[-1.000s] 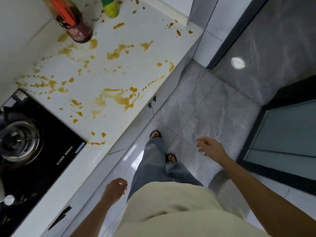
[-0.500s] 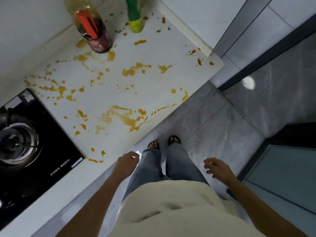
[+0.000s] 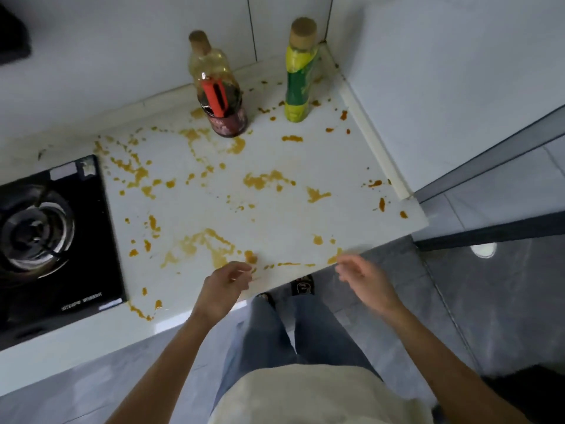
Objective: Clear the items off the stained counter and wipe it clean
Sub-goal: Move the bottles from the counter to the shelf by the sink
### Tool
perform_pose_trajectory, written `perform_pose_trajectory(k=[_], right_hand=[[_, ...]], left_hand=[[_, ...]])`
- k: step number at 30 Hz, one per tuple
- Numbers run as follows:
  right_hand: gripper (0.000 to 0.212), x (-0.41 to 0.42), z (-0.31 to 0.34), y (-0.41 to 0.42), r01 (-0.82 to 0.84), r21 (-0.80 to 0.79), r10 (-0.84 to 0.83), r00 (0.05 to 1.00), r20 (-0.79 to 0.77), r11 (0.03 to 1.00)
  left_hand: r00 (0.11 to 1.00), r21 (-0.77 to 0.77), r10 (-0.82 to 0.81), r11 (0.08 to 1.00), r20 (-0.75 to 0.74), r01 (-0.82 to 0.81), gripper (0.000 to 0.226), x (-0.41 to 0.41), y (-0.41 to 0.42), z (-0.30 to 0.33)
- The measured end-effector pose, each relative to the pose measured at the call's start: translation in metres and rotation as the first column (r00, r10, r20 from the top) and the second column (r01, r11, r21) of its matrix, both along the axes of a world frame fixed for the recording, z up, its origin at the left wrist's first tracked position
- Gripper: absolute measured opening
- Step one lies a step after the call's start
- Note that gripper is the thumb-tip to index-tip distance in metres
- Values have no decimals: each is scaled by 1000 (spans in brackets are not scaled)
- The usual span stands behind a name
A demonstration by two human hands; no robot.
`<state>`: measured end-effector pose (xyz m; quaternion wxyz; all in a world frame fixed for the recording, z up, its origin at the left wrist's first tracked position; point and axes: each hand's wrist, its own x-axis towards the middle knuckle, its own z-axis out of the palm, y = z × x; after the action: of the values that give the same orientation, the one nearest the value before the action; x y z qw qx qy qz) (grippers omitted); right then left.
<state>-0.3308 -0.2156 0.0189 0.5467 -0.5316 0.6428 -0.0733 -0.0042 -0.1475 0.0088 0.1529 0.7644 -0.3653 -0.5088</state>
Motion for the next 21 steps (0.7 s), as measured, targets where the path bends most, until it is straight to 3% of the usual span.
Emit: perform_pose_trajectory(k=[5,10,16,21], right_hand=[[27,39,14,-118,11,-168,2,997,76,986],[56,87,9,-214,132,-270,-84,980,182,954],[97,135,-23,-301,208,-360,-133,966,222,909],[121,163,-46,-343,332,-465,-213,933,291,821]], left_hand=[[968,-162,243,955,-63,-250,17,6,-87,26],[942,-291,327,897,-72,-334,51,30,-175,30],[916,-390,401,840,-21,-377,107,59,-261,2],[889,-526,457,748,-33,-404,128,72,-310,-24]])
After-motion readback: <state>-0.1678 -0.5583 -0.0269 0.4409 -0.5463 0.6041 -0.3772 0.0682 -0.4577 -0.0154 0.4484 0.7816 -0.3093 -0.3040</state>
